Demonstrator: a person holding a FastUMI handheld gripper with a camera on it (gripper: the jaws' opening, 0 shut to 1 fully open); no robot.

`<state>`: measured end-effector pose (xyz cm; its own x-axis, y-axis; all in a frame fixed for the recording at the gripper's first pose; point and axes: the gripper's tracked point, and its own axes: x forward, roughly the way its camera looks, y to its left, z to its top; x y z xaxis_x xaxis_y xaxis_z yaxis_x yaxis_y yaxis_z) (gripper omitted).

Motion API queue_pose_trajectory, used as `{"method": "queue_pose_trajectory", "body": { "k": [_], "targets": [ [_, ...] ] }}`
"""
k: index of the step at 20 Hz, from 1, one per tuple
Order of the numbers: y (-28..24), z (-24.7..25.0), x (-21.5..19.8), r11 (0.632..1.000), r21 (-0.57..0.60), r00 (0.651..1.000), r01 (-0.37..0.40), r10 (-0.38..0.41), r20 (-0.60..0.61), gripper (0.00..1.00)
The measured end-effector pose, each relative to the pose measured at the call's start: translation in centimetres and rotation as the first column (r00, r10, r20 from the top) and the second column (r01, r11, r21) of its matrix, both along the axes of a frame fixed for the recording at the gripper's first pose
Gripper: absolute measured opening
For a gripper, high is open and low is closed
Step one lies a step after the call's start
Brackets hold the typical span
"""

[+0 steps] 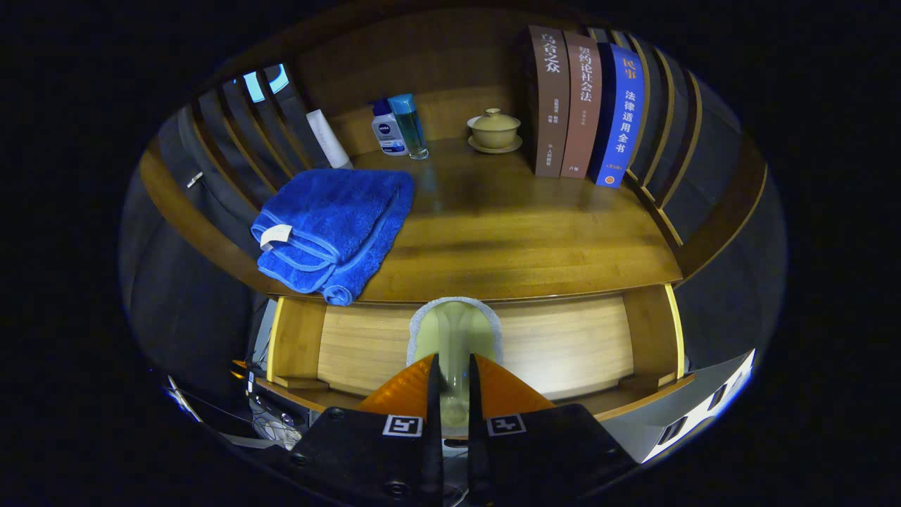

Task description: Pull open the drawer, take out the items inside it, and place them on the countertop above the cabinet.

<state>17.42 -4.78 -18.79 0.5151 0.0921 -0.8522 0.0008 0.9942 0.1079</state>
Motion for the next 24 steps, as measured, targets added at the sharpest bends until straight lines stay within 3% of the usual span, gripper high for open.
{"method": "queue_pose_trajectory", "body": {
  "k": [7, 15, 20, 23, 24],
  "targets": [
    [-0.2, 2.4, 5.0, 0.999, -0.047, 0.998, 0.015, -0.012, 0.067, 0.18],
    [-1.2, -1.2, 13.2, 0.995, -0.099, 0.999, 0.031, -0.027, 0.044, 0.18],
    [-0.7, -1.4, 14.9, 0.990, -0.138, 0.999, 0.004, 0.002, 0.046, 0.19],
    [-0.6, -1.3, 14.9, 0.993, -0.117, 0.998, 0.024, -0.018, 0.053, 0.27],
    [-0.5, -1.2, 14.8, 0.993, -0.118, 0.998, 0.023, -0.016, 0.060, 0.42]
  ]
}}
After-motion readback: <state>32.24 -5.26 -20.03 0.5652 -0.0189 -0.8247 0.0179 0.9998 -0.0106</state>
